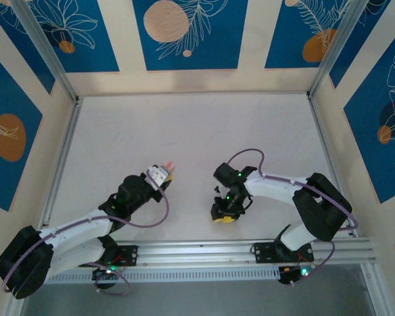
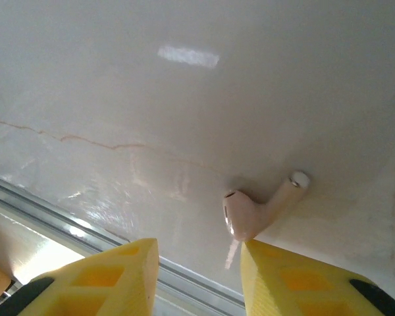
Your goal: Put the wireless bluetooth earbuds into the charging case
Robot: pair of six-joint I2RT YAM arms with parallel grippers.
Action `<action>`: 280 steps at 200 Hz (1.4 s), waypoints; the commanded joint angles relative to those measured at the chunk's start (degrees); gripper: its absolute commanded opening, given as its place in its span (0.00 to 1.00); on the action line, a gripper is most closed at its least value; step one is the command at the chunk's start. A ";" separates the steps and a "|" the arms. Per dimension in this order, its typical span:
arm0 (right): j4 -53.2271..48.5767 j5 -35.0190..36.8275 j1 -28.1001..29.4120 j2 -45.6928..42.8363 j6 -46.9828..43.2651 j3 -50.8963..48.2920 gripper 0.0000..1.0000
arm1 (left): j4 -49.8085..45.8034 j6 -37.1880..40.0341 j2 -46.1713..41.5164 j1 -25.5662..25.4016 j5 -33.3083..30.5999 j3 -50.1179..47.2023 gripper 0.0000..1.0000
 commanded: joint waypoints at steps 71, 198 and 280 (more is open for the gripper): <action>5.76 0.44 -0.71 5.08 -2.88 5.38 0.40 | -2.30 -0.03 -4.14 -0.59 -1.92 0.07 0.11; -6.13 1.86 -7.64 4.91 -18.46 10.76 0.41 | -3.51 0.20 -5.75 -0.59 -2.38 -0.26 0.11; -3.10 -0.93 -6.62 9.19 -17.38 8.71 0.40 | -4.31 0.31 -6.18 -0.58 -2.47 -0.02 0.11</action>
